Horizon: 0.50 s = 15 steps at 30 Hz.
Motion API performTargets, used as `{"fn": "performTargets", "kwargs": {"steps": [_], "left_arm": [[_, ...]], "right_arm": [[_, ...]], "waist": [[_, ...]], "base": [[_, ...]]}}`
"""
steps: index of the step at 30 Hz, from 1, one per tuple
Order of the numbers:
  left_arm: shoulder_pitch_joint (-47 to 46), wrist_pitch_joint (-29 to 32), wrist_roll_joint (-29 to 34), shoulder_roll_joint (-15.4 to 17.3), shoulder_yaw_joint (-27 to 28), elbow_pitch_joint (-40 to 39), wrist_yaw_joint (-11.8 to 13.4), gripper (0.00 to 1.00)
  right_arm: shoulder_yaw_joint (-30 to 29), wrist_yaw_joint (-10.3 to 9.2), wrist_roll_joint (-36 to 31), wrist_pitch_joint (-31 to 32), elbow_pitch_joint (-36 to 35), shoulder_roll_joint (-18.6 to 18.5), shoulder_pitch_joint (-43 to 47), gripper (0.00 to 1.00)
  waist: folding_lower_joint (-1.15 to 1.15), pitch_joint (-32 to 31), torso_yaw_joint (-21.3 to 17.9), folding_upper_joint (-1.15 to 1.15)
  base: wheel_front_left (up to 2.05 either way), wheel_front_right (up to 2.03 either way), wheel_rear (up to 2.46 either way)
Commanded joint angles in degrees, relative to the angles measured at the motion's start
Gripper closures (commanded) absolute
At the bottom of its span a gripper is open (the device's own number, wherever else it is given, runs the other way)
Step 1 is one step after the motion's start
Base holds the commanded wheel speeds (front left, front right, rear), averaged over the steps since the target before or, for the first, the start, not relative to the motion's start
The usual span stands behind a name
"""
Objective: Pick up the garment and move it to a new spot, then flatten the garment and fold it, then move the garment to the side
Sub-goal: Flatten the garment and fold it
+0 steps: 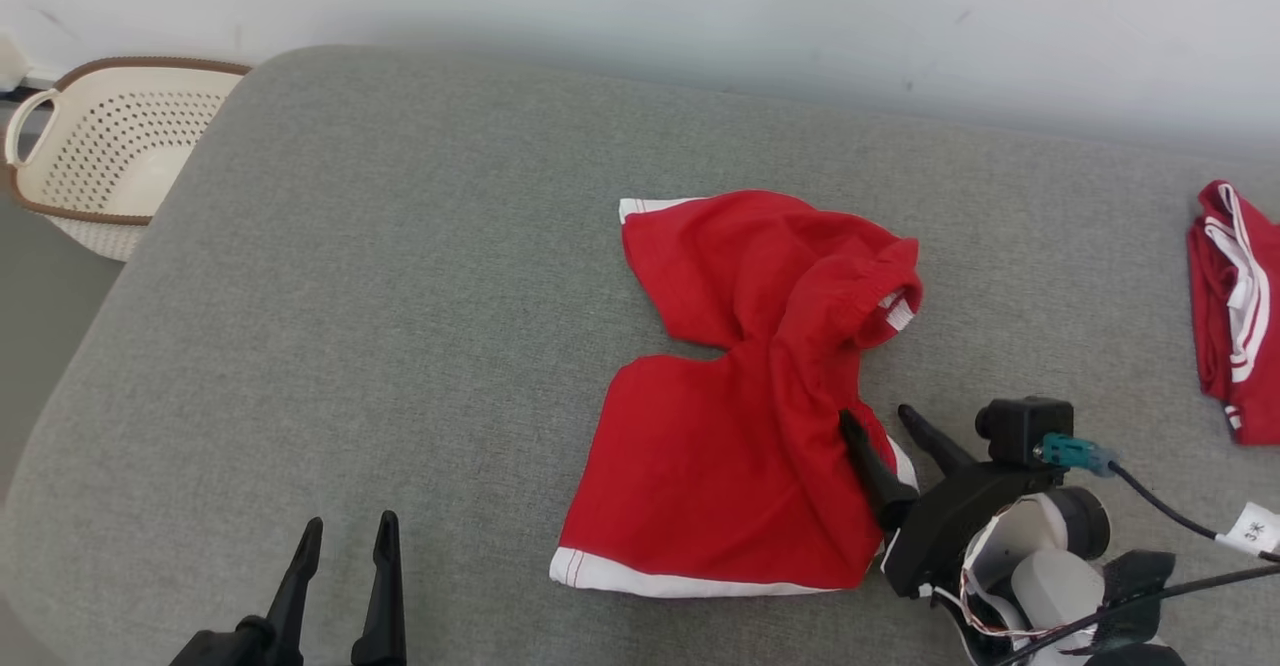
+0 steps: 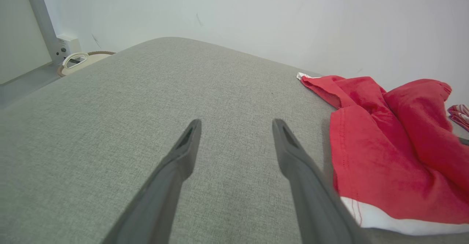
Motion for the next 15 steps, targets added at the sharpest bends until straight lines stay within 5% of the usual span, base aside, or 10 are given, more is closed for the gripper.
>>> {"fn": "performTargets", "kwargs": {"steps": [1,5,6,7,15], "left_arm": [[0.0,-0.3,-0.3,0.0,0.2,0.2,-0.1,0.0],[0.2,-0.3,-0.4,0.0,0.2,0.2,-0.1,0.0],[0.3,-0.3,-0.5,0.0,0.1,0.1,0.0,0.0],[0.3,-0.3,-0.6,0.0,0.0,0.1,0.1,0.0],[0.4,-0.3,-0.8,0.0,0.3,0.2,0.4,0.0]], "right_arm": [[0.8,-0.04,0.8,-0.3,0.8,0.1,-0.6,0.0],[3.8,-0.04,2.9,-2.1,3.6,0.5,-2.2,0.0],[4.9,-0.04,3.7,-3.3,4.8,0.5,-2.8,0.65],[5.3,-0.04,3.7,-3.7,5.0,0.3,-3.1,0.95],[4.9,-0.04,2.2,-10.5,6.3,-0.8,-4.0,1.0]], "waist": [[0.0,0.1,0.5,0.0],[0.0,-0.1,1.0,0.0],[0.0,0.0,1.1,0.0],[0.0,0.0,1.1,0.0],[0.0,-0.2,0.9,0.0]], "base": [[0.0,0.0,0.0],[0.0,0.0,0.0],[0.0,0.0,0.0],[0.0,0.0,0.0],[0.0,0.0,0.0]]}}
